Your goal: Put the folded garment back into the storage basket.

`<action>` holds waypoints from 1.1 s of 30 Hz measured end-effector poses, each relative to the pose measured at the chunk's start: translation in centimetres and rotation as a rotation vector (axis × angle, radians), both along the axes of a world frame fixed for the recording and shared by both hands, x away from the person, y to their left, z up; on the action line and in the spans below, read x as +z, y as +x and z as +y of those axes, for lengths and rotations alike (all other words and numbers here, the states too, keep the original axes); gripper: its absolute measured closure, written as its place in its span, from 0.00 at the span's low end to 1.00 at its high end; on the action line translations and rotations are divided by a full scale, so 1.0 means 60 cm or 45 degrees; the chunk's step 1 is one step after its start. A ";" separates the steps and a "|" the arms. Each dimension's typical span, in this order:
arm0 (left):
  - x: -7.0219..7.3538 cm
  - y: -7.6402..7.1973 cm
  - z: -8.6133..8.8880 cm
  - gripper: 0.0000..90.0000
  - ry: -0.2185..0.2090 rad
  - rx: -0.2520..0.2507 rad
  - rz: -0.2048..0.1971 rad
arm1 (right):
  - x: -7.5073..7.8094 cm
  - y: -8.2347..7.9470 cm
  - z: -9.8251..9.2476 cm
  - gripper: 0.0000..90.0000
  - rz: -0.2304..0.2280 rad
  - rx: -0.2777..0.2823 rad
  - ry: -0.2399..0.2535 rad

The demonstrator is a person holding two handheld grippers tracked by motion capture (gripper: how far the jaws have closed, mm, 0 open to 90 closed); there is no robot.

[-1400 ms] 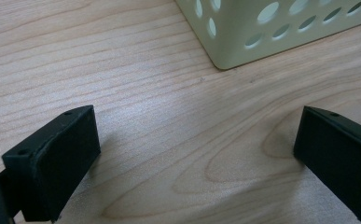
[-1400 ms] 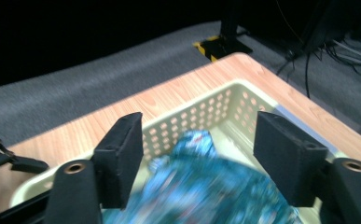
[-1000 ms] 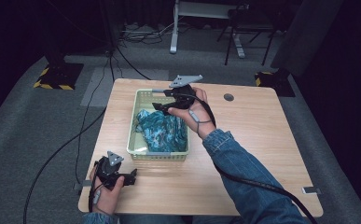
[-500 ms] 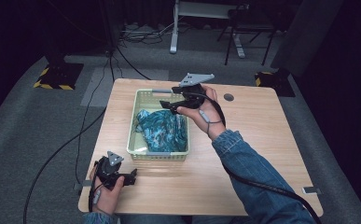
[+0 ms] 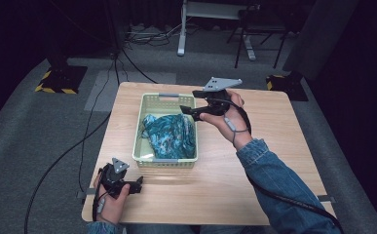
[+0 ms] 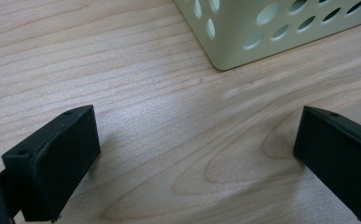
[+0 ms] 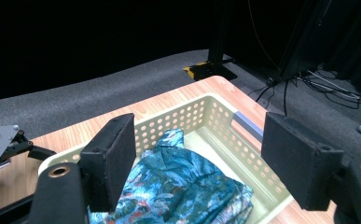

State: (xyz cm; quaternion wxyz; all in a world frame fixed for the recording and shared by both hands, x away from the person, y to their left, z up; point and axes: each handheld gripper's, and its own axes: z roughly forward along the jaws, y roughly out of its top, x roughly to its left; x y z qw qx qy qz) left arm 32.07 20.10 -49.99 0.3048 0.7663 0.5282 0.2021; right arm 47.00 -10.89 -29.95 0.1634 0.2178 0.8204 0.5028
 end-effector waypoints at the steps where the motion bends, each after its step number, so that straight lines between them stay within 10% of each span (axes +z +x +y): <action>1: 0.000 0.000 0.000 0.00 0.001 -0.001 0.001 | 0.001 -0.001 -0.004 0.29 -0.004 -0.001 -0.002; 33: 0.000 0.000 0.000 0.00 0.001 0.000 0.000 | 0.007 -0.035 -0.106 0.29 -0.031 -0.042 0.048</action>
